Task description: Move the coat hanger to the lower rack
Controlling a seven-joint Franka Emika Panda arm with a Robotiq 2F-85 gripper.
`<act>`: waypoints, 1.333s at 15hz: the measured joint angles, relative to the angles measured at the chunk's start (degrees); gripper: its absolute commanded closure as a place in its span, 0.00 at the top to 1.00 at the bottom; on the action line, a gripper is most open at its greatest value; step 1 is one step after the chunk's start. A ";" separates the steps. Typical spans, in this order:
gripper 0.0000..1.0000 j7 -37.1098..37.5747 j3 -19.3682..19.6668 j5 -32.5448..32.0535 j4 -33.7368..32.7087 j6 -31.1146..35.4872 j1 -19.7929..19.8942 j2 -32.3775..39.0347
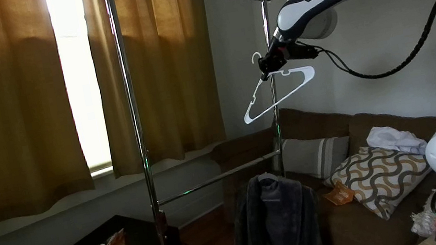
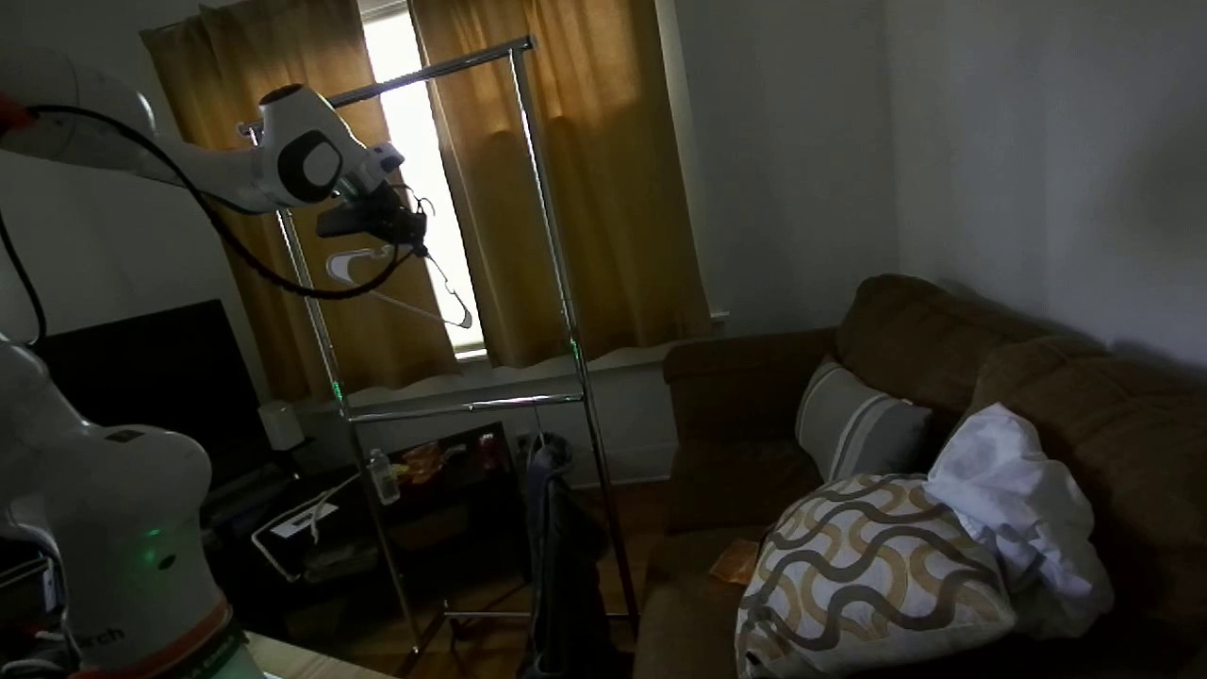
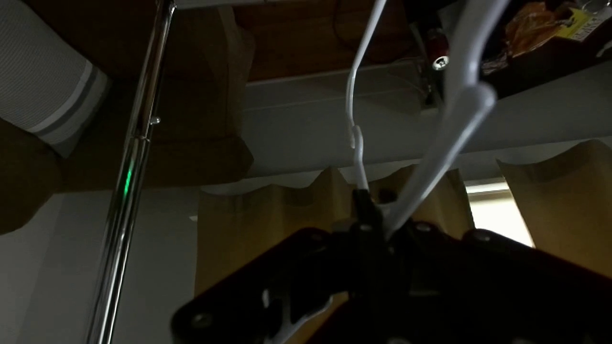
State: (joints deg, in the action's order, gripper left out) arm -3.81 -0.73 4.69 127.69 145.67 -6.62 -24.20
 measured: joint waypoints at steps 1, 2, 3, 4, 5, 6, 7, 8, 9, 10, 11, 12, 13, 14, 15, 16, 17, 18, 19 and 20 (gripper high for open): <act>0.08 -0.01 0.00 0.00 0.00 0.00 -0.01 0.00; 0.08 -0.02 0.01 0.00 0.00 -0.01 -0.02 0.00; 0.02 -0.03 0.01 0.00 0.00 -0.01 -0.03 0.00; 0.02 -0.03 0.01 0.00 0.00 -0.01 -0.03 0.00; 0.02 -0.03 -0.01 0.00 -0.03 -0.01 0.00 0.01; 0.02 0.09 -0.10 -0.14 -0.05 -0.01 0.15 0.14; 0.02 0.11 -0.15 -0.12 0.01 -0.01 0.20 0.47; 0.02 0.11 -0.22 -0.11 0.18 -0.01 0.17 0.96; 0.02 0.11 -0.33 -0.06 0.52 -0.01 0.06 1.63; 0.02 0.16 -0.54 -0.06 1.01 -0.01 0.03 2.31; 0.02 0.39 -0.80 -0.06 1.73 0.05 0.03 2.96; 0.02 0.58 -1.01 0.01 2.55 0.09 0.01 3.64; 0.02 0.75 -1.17 0.06 3.43 0.11 -0.03 4.21; 0.02 0.85 -1.27 0.24 4.31 0.13 -0.13 4.78; 0.02 0.86 -1.31 0.70 5.25 0.17 -0.26 5.27; 0.02 0.86 -1.32 1.33 6.16 0.28 -0.37 5.74; 0.02 0.84 -1.32 2.10 7.06 0.49 -0.49 6.26; 0.02 0.58 -1.31 3.15 8.03 1.05 -0.64 6.86; 0.02 0.10 -1.22 4.56 8.97 1.82 -0.94 7.58; 0.02 -0.62 -1.14 6.06 9.90 2.82 -1.31 8.46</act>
State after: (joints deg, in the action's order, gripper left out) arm -4.44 -1.86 10.75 137.59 148.49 -7.93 -15.74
